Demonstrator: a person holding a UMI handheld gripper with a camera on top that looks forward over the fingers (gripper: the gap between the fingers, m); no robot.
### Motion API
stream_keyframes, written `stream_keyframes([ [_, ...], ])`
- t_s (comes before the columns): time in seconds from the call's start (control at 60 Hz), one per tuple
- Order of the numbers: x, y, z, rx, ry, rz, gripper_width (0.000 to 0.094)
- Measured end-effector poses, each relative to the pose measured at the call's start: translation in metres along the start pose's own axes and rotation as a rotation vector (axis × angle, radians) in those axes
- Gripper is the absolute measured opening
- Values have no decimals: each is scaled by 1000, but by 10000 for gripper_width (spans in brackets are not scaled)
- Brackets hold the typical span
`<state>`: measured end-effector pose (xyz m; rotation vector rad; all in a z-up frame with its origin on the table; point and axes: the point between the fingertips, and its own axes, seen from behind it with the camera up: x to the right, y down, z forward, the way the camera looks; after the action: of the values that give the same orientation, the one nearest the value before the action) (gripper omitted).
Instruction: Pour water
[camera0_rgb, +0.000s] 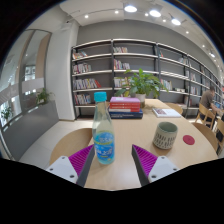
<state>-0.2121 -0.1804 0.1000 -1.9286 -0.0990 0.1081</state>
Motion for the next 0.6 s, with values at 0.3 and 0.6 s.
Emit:
stream_keyframes([
  [0.3,-35,-24,81,27,-41,-79,754],
  [0.6,-44,-42,103,156,-57,-55,448],
])
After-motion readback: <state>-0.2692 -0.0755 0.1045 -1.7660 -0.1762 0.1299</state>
